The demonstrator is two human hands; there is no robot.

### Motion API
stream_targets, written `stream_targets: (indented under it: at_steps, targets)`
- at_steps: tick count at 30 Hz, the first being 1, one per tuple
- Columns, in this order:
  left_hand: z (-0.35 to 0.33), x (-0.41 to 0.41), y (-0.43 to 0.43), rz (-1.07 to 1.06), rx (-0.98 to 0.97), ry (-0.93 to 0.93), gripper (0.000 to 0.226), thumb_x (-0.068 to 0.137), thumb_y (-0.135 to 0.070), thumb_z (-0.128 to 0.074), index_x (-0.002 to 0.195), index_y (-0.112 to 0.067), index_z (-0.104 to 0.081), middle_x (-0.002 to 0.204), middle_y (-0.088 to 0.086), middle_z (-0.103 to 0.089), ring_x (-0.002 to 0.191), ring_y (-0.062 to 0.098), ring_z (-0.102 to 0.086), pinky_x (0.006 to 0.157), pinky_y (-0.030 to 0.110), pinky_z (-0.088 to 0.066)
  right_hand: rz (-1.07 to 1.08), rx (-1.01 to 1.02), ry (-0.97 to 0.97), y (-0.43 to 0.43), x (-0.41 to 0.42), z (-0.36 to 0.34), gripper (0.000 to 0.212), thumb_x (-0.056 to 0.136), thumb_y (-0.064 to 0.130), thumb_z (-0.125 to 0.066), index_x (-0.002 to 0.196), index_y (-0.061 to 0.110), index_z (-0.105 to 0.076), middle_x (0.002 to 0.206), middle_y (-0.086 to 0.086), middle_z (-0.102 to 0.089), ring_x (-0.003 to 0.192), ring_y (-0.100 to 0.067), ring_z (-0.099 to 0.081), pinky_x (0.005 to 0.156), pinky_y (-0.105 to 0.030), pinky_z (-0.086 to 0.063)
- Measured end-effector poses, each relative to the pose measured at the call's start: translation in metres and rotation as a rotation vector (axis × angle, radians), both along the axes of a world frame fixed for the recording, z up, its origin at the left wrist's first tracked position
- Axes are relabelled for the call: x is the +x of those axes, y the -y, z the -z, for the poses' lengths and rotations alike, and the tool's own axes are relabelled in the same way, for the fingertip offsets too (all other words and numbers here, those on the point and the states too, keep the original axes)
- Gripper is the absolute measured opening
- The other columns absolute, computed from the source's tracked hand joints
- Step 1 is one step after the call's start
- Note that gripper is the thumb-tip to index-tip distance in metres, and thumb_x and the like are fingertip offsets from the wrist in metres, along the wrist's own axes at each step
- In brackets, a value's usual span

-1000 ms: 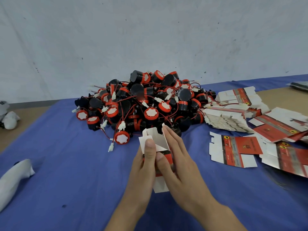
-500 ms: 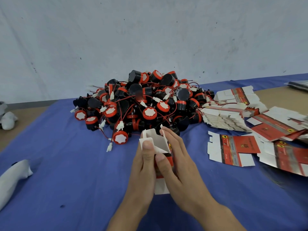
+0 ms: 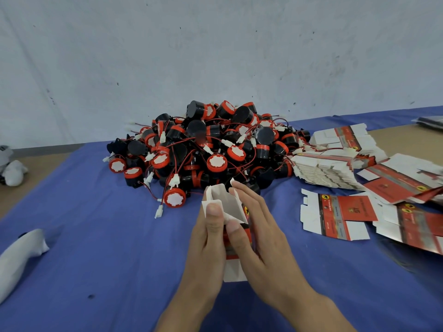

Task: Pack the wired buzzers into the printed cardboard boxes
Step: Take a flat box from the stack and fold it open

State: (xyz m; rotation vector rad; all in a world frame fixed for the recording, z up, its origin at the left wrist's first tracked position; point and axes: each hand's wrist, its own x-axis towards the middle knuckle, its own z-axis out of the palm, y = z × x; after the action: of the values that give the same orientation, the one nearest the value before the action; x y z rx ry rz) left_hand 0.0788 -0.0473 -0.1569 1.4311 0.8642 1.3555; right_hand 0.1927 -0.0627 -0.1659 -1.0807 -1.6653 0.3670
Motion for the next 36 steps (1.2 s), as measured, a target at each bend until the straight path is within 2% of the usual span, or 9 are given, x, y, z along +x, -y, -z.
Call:
stream_targets:
  at_steps: [4, 7, 9, 12, 15, 17, 23, 30, 36]
  targets:
    - [-0.001, -0.001, -0.002, 0.001, -0.010, 0.001, 0.046, 0.088, -0.077, -0.029, 0.108, -0.057, -0.066, 0.099, -0.013, -0.076, 0.094, 0.005, -0.072, 0.066, 0.013, -0.056, 0.034, -0.010, -0.019, 0.001, 0.000, -0.001, 0.056, 0.094, 0.077, -0.034, 0.145, 0.057, -0.028, 0.160, 0.030, -0.011, 0.145, 0.001, -0.032, 0.103, -0.022, -0.044]
    - [0.002, 0.001, -0.006, -0.090, -0.008, -0.004, 0.067, 0.086, -0.080, -0.032, 0.136, -0.042, -0.053, 0.118, -0.014, -0.070, 0.109, 0.004, -0.067, 0.080, 0.018, -0.057, 0.106, -0.062, -0.054, -0.002, 0.003, -0.004, 0.062, 0.084, 0.085, -0.041, 0.140, 0.068, -0.021, 0.155, 0.029, -0.017, 0.142, 0.008, -0.029, 0.098, -0.005, -0.039]
    - [0.001, 0.001, -0.006, -0.254, 0.081, -0.036, 0.056, 0.091, -0.075, -0.035, 0.138, -0.046, -0.044, 0.128, -0.026, -0.057, 0.118, -0.006, -0.056, 0.084, 0.013, -0.052, 0.209, -0.022, 0.021, -0.006, 0.009, -0.003, 0.075, 0.082, 0.083, -0.047, 0.147, 0.060, -0.016, 0.151, 0.026, -0.029, 0.141, 0.005, -0.030, 0.104, -0.011, -0.036]
    - [-0.003, -0.002, -0.002, -0.435, 0.254, -0.160, 0.038, 0.094, -0.067, -0.039, 0.124, -0.047, -0.049, 0.126, -0.027, -0.055, 0.123, 0.000, -0.052, 0.086, 0.020, -0.047, 0.320, -0.007, 0.182, -0.011, 0.016, 0.000, 0.097, 0.079, 0.079, -0.058, 0.155, 0.041, -0.011, 0.154, 0.016, -0.036, 0.141, -0.001, -0.030, 0.113, -0.021, -0.025]
    - [-0.003, -0.004, -0.001, -0.415, 0.238, -0.238, 0.038, 0.091, -0.070, -0.041, 0.122, -0.050, -0.051, 0.118, -0.024, -0.062, 0.124, 0.004, -0.052, 0.089, 0.026, -0.047, 0.424, 0.126, 0.385, -0.015, 0.019, 0.003, 0.097, 0.082, 0.065, -0.059, 0.157, 0.016, -0.021, 0.154, 0.001, -0.044, 0.138, -0.010, -0.034, 0.113, -0.015, -0.018]
    - [-0.003, -0.004, -0.002, -0.340, 0.155, -0.259, 0.038, 0.090, -0.073, -0.045, 0.122, -0.054, -0.052, 0.113, -0.026, -0.063, 0.121, 0.002, -0.055, 0.088, 0.025, -0.050, 0.431, 0.216, 0.478, -0.016, 0.019, 0.004, 0.091, 0.083, 0.061, -0.055, 0.153, 0.009, -0.029, 0.152, -0.004, -0.048, 0.136, -0.014, -0.039, 0.111, -0.027, -0.027]
    - [-0.010, -0.005, -0.006, -0.213, 0.014, -0.075, 0.009, 0.094, -0.042, -0.059, 0.099, -0.043, -0.067, 0.095, -0.027, -0.071, 0.091, -0.007, -0.068, 0.064, 0.008, -0.052, 0.383, 0.281, 0.560, -0.017, 0.018, 0.008, 0.086, 0.085, 0.063, -0.051, 0.152, 0.013, -0.029, 0.153, -0.003, -0.049, 0.140, -0.016, -0.039, 0.110, -0.035, -0.032]
    - [-0.011, -0.010, -0.010, -0.107, -0.058, 0.030, 0.014, 0.096, -0.028, -0.063, 0.107, -0.033, -0.071, 0.093, -0.007, -0.078, 0.088, 0.004, -0.073, 0.063, 0.011, -0.054, 0.358, 0.305, 0.595, -0.015, 0.020, 0.007, 0.069, 0.086, 0.059, -0.057, 0.145, 0.026, -0.044, 0.151, -0.004, -0.046, 0.135, -0.020, -0.044, 0.107, -0.037, -0.038]
    - [-0.009, -0.011, -0.012, -0.100, -0.001, -0.012, 0.019, 0.098, -0.021, -0.060, 0.091, -0.034, -0.073, 0.085, -0.006, -0.077, 0.081, 0.005, -0.073, 0.061, 0.012, -0.053, 0.333, 0.352, 0.579, -0.012, 0.020, 0.009, 0.060, 0.086, 0.053, -0.064, 0.135, 0.020, -0.061, 0.151, 0.004, -0.050, 0.136, -0.024, -0.050, 0.104, -0.042, -0.044]
